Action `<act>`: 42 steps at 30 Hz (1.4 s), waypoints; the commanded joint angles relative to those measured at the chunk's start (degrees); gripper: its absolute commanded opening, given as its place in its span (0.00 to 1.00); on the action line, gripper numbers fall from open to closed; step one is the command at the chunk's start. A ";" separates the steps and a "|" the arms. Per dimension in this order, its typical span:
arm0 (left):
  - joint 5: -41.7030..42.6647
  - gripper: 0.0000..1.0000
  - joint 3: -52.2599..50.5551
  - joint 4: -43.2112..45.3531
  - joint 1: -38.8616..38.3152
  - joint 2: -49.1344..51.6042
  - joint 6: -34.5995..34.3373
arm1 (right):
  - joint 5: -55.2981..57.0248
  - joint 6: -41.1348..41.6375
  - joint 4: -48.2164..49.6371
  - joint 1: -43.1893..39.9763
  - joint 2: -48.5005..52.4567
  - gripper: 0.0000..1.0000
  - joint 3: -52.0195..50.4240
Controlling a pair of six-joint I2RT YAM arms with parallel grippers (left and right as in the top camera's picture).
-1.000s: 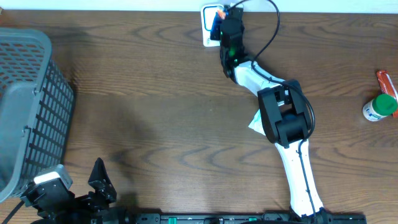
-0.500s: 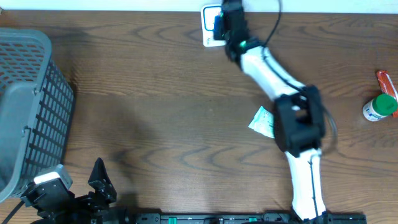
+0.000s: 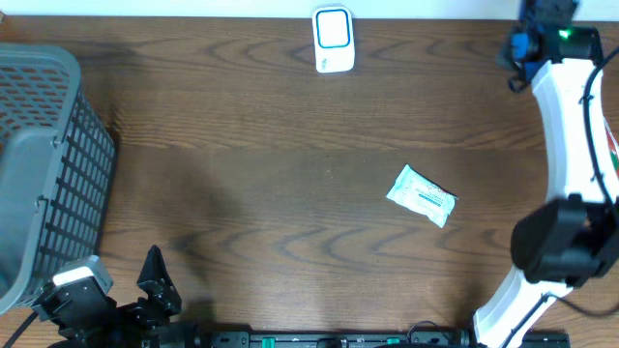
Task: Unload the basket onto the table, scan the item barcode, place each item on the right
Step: 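Carry the orange box to the right edge and release it, then lower the right gripper toward the green-white wipes pack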
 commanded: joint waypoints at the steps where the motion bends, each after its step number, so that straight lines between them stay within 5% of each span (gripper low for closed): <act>1: -0.26 0.85 0.11 0.00 -0.22 -0.31 0.98 | -1.62 2.47 0.92 -5.14 4.35 0.47 -5.75; 4: -0.26 0.85 0.11 0.00 -0.22 -0.31 0.98 | -3.06 3.26 3.63 -8.31 6.10 0.39 -10.19; 10: -0.26 0.85 0.11 0.00 -0.22 -0.31 0.98 | -2.45 4.55 7.43 -13.62 7.02 0.43 -16.39; 12: -0.26 0.85 0.11 0.00 -0.22 -0.31 0.98 | -3.34 4.52 8.07 -14.97 7.02 0.58 -16.28; 15: -0.26 0.85 0.11 0.00 -0.22 -0.31 0.98 | -6.40 3.41 5.92 -15.69 6.23 0.98 -13.53; 23: -0.26 0.85 0.11 0.00 -0.22 -0.31 0.98 | -27.50 -1.57 -13.90 -10.88 4.15 0.99 4.72; 30: -0.26 0.85 0.11 0.00 -0.22 -0.31 0.98 | -28.83 -9.49 -28.44 -0.37 3.96 0.95 2.80; 42: -0.26 0.85 0.11 0.00 -0.22 -0.31 0.98 | -3.28 2.86 -32.39 31.21 3.85 0.99 -0.74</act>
